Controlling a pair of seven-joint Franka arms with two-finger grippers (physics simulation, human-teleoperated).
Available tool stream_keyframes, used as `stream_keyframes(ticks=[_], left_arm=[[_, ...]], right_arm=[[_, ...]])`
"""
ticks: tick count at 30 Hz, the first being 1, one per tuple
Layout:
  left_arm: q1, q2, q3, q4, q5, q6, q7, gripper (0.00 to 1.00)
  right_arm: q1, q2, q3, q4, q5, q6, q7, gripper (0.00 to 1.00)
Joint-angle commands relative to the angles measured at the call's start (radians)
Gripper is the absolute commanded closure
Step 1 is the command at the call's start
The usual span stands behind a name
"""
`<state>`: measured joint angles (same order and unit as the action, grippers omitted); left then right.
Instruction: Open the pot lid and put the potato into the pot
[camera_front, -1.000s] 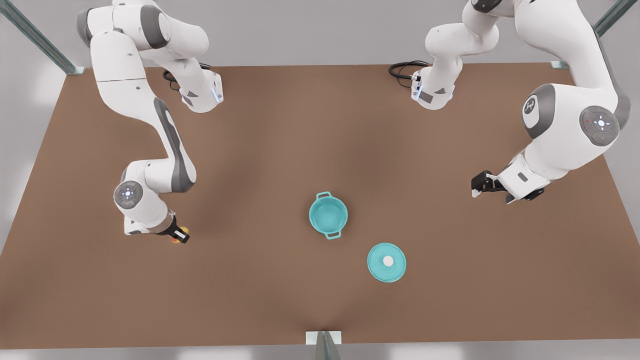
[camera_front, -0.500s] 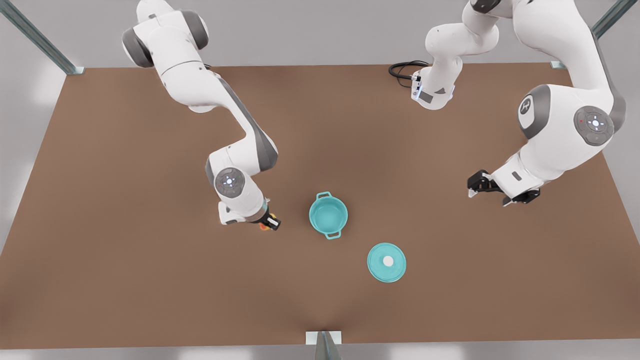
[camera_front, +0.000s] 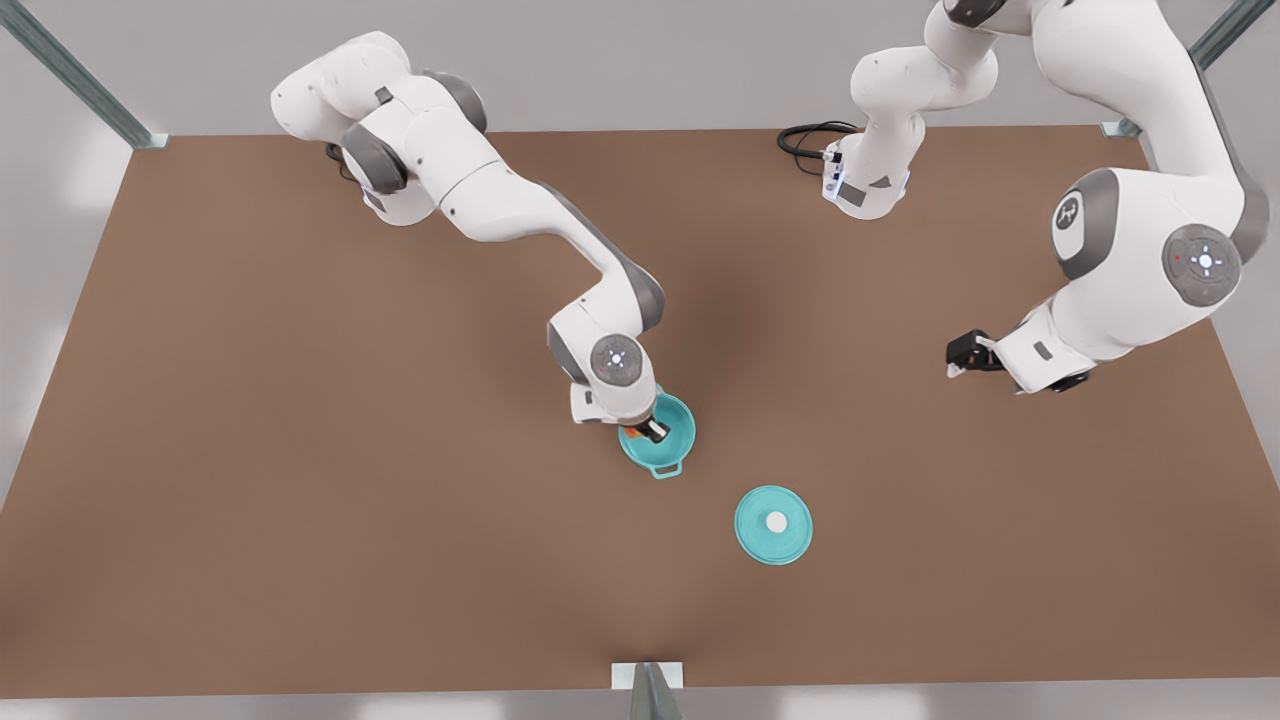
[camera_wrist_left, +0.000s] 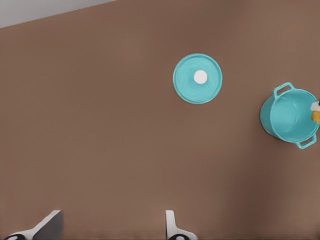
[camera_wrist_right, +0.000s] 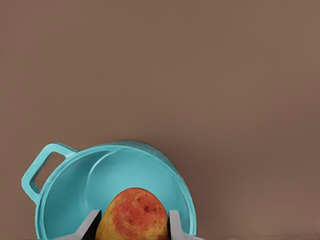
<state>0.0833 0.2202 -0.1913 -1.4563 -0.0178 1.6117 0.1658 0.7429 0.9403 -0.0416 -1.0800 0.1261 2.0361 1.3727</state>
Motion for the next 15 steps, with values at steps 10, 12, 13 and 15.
stream_keyframes(ticks=[10,12,13,15], left_arm=[[0.0,-0.001,-0.003,-0.001,-0.002,-0.023,0.017,0.0],[0.0,-0.001,-0.003,-0.001,-0.002,-0.024,0.017,0.0],[0.0,-0.001,-0.002,-0.001,-0.002,-0.024,0.018,0.0],[0.0,0.001,-0.003,-0.002,-0.004,-0.024,0.018,0.0]], right_arm=[[0.023,0.043,-0.009,0.052,-0.005,0.009,0.347,0.0],[0.004,-0.061,-0.044,0.049,-0.011,-0.092,0.253,0.0],[-0.036,-0.138,-0.067,0.045,-0.005,-0.175,0.166,0.0],[-0.214,-0.245,-0.07,0.035,-0.014,-0.392,-0.107,0.0]])
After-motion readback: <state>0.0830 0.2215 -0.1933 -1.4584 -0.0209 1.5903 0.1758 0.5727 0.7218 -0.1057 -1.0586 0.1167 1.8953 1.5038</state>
